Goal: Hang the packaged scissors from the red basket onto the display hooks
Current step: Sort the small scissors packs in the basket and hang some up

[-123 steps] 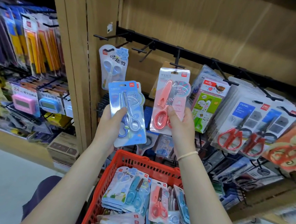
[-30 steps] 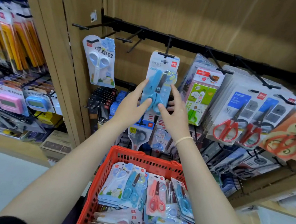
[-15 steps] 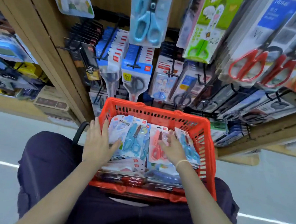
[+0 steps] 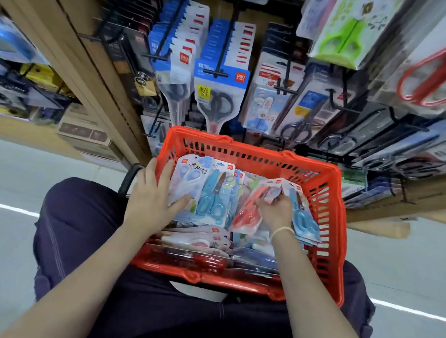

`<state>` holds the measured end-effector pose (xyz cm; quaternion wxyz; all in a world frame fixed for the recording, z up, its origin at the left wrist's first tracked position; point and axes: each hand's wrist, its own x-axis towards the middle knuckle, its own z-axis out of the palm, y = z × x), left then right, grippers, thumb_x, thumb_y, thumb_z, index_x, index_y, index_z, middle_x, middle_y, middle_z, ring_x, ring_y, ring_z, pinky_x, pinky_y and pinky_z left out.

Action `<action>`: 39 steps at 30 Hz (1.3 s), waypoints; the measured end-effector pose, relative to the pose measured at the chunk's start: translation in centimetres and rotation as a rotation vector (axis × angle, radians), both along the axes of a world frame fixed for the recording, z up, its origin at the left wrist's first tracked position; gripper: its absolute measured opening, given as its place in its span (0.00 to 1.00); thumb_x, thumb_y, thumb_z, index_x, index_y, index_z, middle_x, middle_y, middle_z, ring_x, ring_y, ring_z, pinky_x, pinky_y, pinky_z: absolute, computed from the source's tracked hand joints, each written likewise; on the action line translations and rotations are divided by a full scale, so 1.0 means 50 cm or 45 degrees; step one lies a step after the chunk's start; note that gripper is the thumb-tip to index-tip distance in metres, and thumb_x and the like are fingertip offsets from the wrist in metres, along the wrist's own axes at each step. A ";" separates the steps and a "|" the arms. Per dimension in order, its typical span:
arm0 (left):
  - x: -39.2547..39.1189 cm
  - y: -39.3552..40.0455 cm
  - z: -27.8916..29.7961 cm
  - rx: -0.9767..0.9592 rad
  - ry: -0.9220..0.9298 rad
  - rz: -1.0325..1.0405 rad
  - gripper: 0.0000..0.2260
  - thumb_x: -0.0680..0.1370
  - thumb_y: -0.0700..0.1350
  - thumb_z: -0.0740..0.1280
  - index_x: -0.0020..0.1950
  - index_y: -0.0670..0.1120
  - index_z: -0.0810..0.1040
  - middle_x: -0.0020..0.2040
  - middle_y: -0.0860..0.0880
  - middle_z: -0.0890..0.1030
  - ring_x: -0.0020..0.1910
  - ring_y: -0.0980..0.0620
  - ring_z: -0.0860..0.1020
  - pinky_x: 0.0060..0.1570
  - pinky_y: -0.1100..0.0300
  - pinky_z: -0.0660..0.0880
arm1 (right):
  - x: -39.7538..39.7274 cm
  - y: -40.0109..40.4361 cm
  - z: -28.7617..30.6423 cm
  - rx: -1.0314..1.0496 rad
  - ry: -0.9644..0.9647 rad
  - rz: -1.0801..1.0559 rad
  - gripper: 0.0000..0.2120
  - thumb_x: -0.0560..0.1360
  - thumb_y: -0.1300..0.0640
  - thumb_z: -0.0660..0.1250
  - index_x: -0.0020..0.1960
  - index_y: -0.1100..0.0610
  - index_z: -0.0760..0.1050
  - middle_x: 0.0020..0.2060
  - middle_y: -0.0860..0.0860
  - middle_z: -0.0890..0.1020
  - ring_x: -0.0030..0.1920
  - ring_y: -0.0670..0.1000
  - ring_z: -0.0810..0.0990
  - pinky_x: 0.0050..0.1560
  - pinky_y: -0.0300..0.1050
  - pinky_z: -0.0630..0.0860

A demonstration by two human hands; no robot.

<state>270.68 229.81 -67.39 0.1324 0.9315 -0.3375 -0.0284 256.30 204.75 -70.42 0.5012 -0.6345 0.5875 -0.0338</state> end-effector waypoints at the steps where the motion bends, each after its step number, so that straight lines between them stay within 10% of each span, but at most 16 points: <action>1: 0.002 0.000 -0.005 -0.011 0.022 0.006 0.38 0.77 0.66 0.60 0.75 0.37 0.68 0.69 0.28 0.70 0.61 0.30 0.72 0.57 0.37 0.75 | -0.010 -0.002 0.008 0.007 -0.034 -0.019 0.07 0.74 0.62 0.74 0.43 0.60 0.76 0.38 0.55 0.81 0.42 0.56 0.81 0.41 0.44 0.73; 9: 0.005 0.001 -0.008 -0.064 0.091 0.037 0.39 0.77 0.66 0.60 0.76 0.38 0.66 0.72 0.29 0.67 0.65 0.28 0.71 0.59 0.36 0.75 | 0.008 0.045 0.045 0.254 -0.292 0.077 0.25 0.79 0.53 0.71 0.33 0.51 0.56 0.31 0.50 0.58 0.32 0.50 0.60 0.37 0.46 0.57; 13: 0.003 0.003 -0.007 -0.072 0.122 0.045 0.39 0.77 0.66 0.60 0.77 0.38 0.66 0.72 0.30 0.67 0.65 0.29 0.72 0.60 0.37 0.75 | 0.063 0.091 0.042 0.242 -0.113 0.328 0.14 0.79 0.47 0.68 0.54 0.58 0.74 0.46 0.51 0.74 0.48 0.51 0.73 0.48 0.44 0.68; 16: 0.002 0.005 -0.005 -0.057 0.141 0.050 0.39 0.78 0.67 0.60 0.77 0.38 0.66 0.73 0.31 0.67 0.65 0.30 0.72 0.59 0.37 0.75 | 0.077 0.100 0.015 0.278 -0.096 0.344 0.35 0.78 0.46 0.71 0.78 0.56 0.60 0.72 0.54 0.71 0.69 0.55 0.72 0.62 0.42 0.66; 26: 0.002 0.002 0.003 -0.040 0.169 0.035 0.39 0.78 0.69 0.58 0.76 0.38 0.67 0.72 0.31 0.68 0.65 0.32 0.72 0.60 0.39 0.75 | 0.093 0.110 -0.031 0.602 -0.271 0.098 0.40 0.55 0.42 0.86 0.60 0.57 0.77 0.56 0.53 0.85 0.57 0.53 0.83 0.63 0.53 0.77; 31: 0.001 0.001 0.005 -0.061 0.140 0.042 0.39 0.78 0.69 0.58 0.75 0.39 0.67 0.72 0.32 0.68 0.63 0.33 0.73 0.59 0.40 0.76 | 0.112 0.121 -0.030 0.583 -0.312 0.153 0.68 0.42 0.40 0.88 0.75 0.55 0.63 0.66 0.53 0.79 0.64 0.55 0.80 0.66 0.59 0.76; 39: -0.001 -0.002 0.009 -0.043 0.176 0.059 0.39 0.77 0.68 0.59 0.76 0.39 0.67 0.72 0.32 0.69 0.66 0.32 0.72 0.61 0.39 0.74 | 0.057 0.101 0.059 0.621 -0.432 0.103 0.49 0.57 0.52 0.88 0.71 0.49 0.67 0.63 0.51 0.82 0.61 0.53 0.82 0.65 0.59 0.77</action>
